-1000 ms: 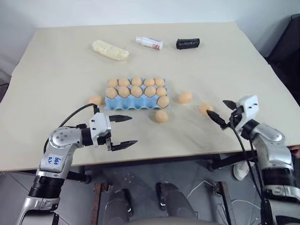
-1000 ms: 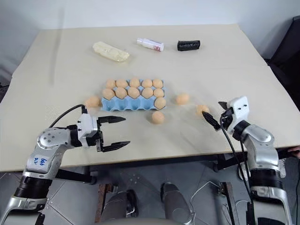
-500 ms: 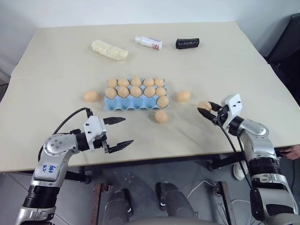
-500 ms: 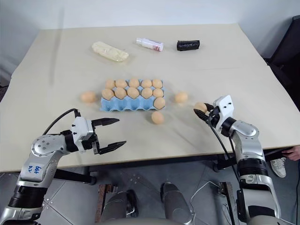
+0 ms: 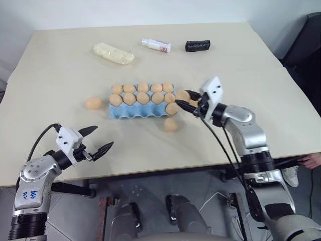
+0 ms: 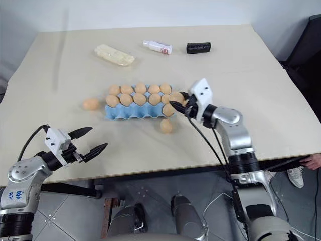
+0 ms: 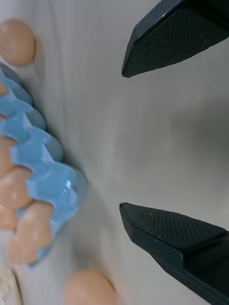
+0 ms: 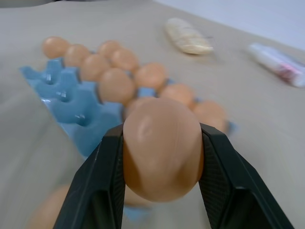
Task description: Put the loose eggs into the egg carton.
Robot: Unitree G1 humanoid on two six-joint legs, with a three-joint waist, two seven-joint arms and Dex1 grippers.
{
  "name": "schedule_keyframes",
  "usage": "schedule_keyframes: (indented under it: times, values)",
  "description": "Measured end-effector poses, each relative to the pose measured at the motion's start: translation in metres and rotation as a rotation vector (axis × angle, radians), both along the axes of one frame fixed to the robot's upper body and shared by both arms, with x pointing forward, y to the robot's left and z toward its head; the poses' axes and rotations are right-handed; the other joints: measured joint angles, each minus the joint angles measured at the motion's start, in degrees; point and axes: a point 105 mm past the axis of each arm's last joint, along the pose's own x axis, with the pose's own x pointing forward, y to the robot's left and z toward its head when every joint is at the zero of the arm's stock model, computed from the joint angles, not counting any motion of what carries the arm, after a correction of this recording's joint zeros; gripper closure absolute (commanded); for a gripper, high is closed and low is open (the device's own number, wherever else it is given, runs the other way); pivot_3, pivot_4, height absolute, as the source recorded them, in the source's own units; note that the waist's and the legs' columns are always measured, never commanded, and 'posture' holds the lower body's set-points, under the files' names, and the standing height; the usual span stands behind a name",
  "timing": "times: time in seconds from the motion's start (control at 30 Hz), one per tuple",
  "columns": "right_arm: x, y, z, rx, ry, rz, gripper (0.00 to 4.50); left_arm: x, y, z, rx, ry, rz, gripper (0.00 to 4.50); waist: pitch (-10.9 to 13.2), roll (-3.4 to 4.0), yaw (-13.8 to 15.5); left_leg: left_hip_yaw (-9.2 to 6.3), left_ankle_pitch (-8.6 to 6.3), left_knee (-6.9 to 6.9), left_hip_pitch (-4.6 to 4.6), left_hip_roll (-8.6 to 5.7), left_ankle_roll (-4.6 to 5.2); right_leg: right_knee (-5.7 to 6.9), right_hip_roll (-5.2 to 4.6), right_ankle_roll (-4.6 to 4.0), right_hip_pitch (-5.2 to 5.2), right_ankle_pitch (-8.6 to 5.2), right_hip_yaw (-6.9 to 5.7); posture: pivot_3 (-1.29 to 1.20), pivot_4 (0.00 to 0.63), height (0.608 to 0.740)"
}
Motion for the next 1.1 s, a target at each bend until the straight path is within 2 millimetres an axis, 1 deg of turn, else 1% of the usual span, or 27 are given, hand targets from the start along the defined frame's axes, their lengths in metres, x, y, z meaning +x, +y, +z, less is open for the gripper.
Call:
schedule_keyframes:
  times: [0.03, 0.13, 0.23, 0.3, 0.4, 0.43, 0.57, 0.67, 0.77, 0.8, 0.87, 0.9, 0.97, 1.0, 1.1]
  values:
    - [0.002, 0.006, -0.002, -0.011, 0.008, 0.004, 2.62, 0.000, 0.000, -0.001, -0.002, 0.000, 0.006, 0.00, 0.0, 0.00, 0.0, 0.02, 0.00, -0.05, -0.01, -0.01, 0.00, -0.03, -0.01, 0.00, -0.01, 0.00, 0.00, 0.00, 0.150, 0.740]
    - [0.008, 0.017, -0.007, -0.022, 0.024, 0.006, 2.62, -0.001, -0.001, -0.001, -0.011, -0.005, 0.014, 0.00, 0.0, 0.00, -0.1, 0.03, -0.01, -0.10, -0.03, -0.01, 0.00, -0.07, -0.01, 0.00, -0.03, 0.00, -0.02, 0.00, 0.150, 0.740]
    - [0.008, 0.031, -0.014, -0.026, 0.039, 0.033, 1.88, -0.001, -0.004, 0.003, -0.012, -0.022, 0.007, 0.00, 0.0, 0.00, -0.1, 0.03, 0.01, -0.14, -0.03, 0.03, -0.03, -0.06, 0.07, -0.02, -0.05, -0.01, -0.03, 0.00, 0.150, 0.740]
    - [0.006, 0.038, -0.017, -0.022, 0.047, 0.052, 1.14, -0.001, -0.006, 0.006, -0.011, -0.032, 0.002, 0.00, 0.0, 0.00, -0.2, 0.03, 0.03, -0.16, -0.02, 0.05, -0.05, -0.04, 0.11, -0.03, -0.06, -0.02, -0.02, 0.00, 0.150, 0.740]
    - [0.004, 0.042, -0.016, -0.015, 0.046, 0.067, 0.17, 0.000, -0.006, 0.006, -0.016, -0.033, 0.004, 0.00, 0.0, 0.00, -0.3, 0.03, 0.03, -0.16, -0.02, 0.06, -0.08, -0.04, 0.12, -0.03, -0.07, -0.02, -0.02, 0.00, 0.150, 0.740]
    - [0.002, 0.043, -0.014, -0.012, 0.040, 0.073, 0.04, 0.000, -0.007, 0.005, -0.019, -0.032, 0.003, 0.00, 0.0, 0.00, -0.2, 0.03, 0.02, -0.16, -0.02, 0.05, -0.09, -0.03, 0.11, -0.03, -0.06, -0.02, -0.02, 0.00, 0.150, 0.740]
    - [-0.008, 0.041, -0.008, 0.005, 0.015, 0.100, 0.04, 0.005, -0.017, 0.009, -0.027, -0.042, -0.030, 0.00, 0.0, -0.01, -0.1, 0.01, 0.00, -0.16, -0.02, 0.04, -0.11, -0.05, 0.09, -0.02, -0.05, -0.02, -0.03, 0.00, 0.150, 0.740]
    - [-0.018, 0.021, -0.005, 0.014, -0.010, 0.093, 0.04, 0.007, -0.026, 0.014, -0.026, -0.061, -0.064, 0.00, 0.0, -0.01, 0.3, -0.01, -0.02, -0.18, -0.05, 0.00, -0.11, -0.11, 0.04, -0.02, -0.03, -0.02, -0.07, 0.00, 0.150, 0.740]
    - [-0.022, -0.014, -0.003, 0.012, -0.038, 0.017, 0.04, 0.010, -0.037, 0.020, -0.023, -0.079, -0.109, 0.00, 0.0, -0.02, 0.6, 0.01, -0.03, -0.18, -0.04, 0.00, -0.09, -0.17, 0.05, -0.01, -0.02, -0.01, -0.05, 0.00, 0.150, 0.740]
    - [-0.027, -0.029, -0.007, 0.000, -0.044, -0.015, 0.04, 0.011, -0.043, 0.023, -0.021, -0.086, -0.134, 0.00, 0.0, -0.04, 0.9, -0.04, -0.04, -0.20, -0.03, 0.00, -0.11, -0.20, 0.07, -0.02, 0.01, -0.02, -0.08, 0.00, 0.150, 0.740]
    - [-0.036, -0.068, -0.025, -0.033, -0.014, -0.113, 0.04, 0.012, -0.053, 0.024, -0.019, -0.084, -0.183, 0.00, 0.0, -0.05, 1.7, -0.13, -0.05, -0.25, -0.03, 0.00, -0.12, -0.37, 0.09, -0.04, 0.08, -0.03, -0.15, 0.00, 0.150, 0.740]
    - [-0.040, -0.086, -0.034, -0.039, 0.011, -0.168, 0.04, 0.011, -0.057, 0.021, -0.020, -0.066, -0.202, 0.00, 0.0, -0.04, 1.9, -0.09, -0.06, -0.27, -0.03, 0.00, -0.12, -0.40, 0.09, -0.04, 0.08, -0.03, -0.11, 0.00, 0.150, 0.740]
    - [-0.048, -0.110, -0.047, -0.032, 0.035, -0.246, 0.04, 0.011, -0.067, 0.016, -0.021, -0.034, -0.251, 0.00, 0.0, -0.04, 1.7, 0.01, -0.06, -0.25, -0.02, -0.04, -0.08, -0.41, 0.14, 0.01, 0.07, -0.01, 0.00, 0.00, 0.150, 0.740]
    - [-0.051, -0.117, -0.050, -0.033, 0.034, -0.271, 0.04, 0.012, -0.074, 0.017, -0.023, -0.034, -0.281, 0.00, 0.0, -0.04, 1.5, 0.05, -0.06, -0.23, -0.01, -0.07, -0.08, -0.39, 0.18, 0.04, 0.07, 0.01, 0.03, 0.00, 0.150, 0.740]
    - [-0.054, -0.127, -0.053, -0.027, 0.016, -0.310, 0.04, 0.015, -0.086, 0.021, -0.023, -0.048, -0.333, 0.00, 0.0, -0.04, 1.1, 0.08, 0.00, -0.20, 0.11, -0.12, -0.12, -0.27, 0.25, 0.06, 0.07, 0.03, 0.10, 0.00, 0.150, 0.740]
